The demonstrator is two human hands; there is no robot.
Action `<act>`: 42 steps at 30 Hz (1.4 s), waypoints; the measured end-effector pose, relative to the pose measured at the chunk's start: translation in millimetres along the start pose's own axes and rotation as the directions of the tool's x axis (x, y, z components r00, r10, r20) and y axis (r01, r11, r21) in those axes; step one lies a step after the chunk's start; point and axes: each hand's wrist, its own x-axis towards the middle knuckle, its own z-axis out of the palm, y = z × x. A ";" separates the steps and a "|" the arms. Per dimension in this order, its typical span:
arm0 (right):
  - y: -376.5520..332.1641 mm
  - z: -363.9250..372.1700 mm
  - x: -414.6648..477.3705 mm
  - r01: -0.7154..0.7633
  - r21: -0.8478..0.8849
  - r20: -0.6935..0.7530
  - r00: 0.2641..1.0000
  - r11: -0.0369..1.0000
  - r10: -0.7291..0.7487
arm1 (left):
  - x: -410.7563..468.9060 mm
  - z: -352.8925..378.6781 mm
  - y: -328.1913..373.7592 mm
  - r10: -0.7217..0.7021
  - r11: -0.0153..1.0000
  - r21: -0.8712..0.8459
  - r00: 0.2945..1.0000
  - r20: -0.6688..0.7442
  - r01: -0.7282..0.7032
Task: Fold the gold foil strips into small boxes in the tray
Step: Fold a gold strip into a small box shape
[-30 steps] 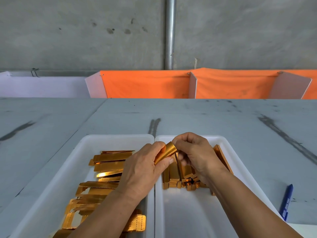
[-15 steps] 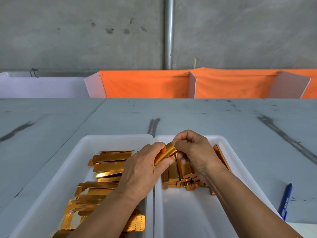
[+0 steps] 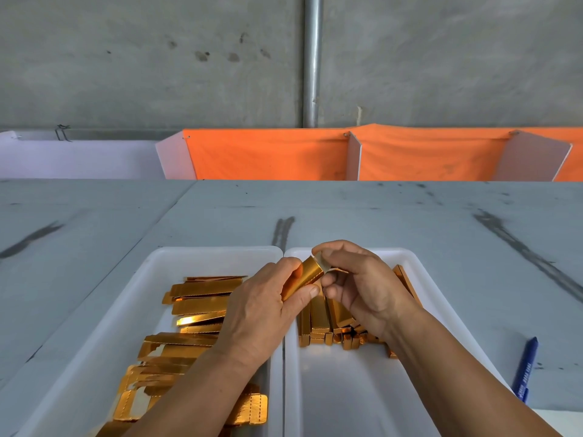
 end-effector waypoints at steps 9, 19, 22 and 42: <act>2.6 -1.0 2.5 -0.016 0.020 0.018 1.000 1.000 0.016 | -1.1 0.7 0.1 0.031 0.999 0.012 0.999 -0.010 -0.031; 0.3 0.8 -1.2 0.004 -0.003 -0.004 1.000 1.000 -0.004 | -1.2 0.4 -0.1 0.022 1.000 -0.007 1.000 -0.017 -0.022; -1.3 1.5 -1.6 0.015 -0.029 -0.023 1.000 0.999 -0.016 | -0.4 -0.9 0.0 0.011 1.000 -0.015 1.000 -0.018 -0.011; 0.0 1.5 -4.9 0.047 -0.257 -0.080 0.994 0.965 -0.069 | -1.5 -1.3 -1.4 0.027 0.994 0.109 1.000 0.001 -0.026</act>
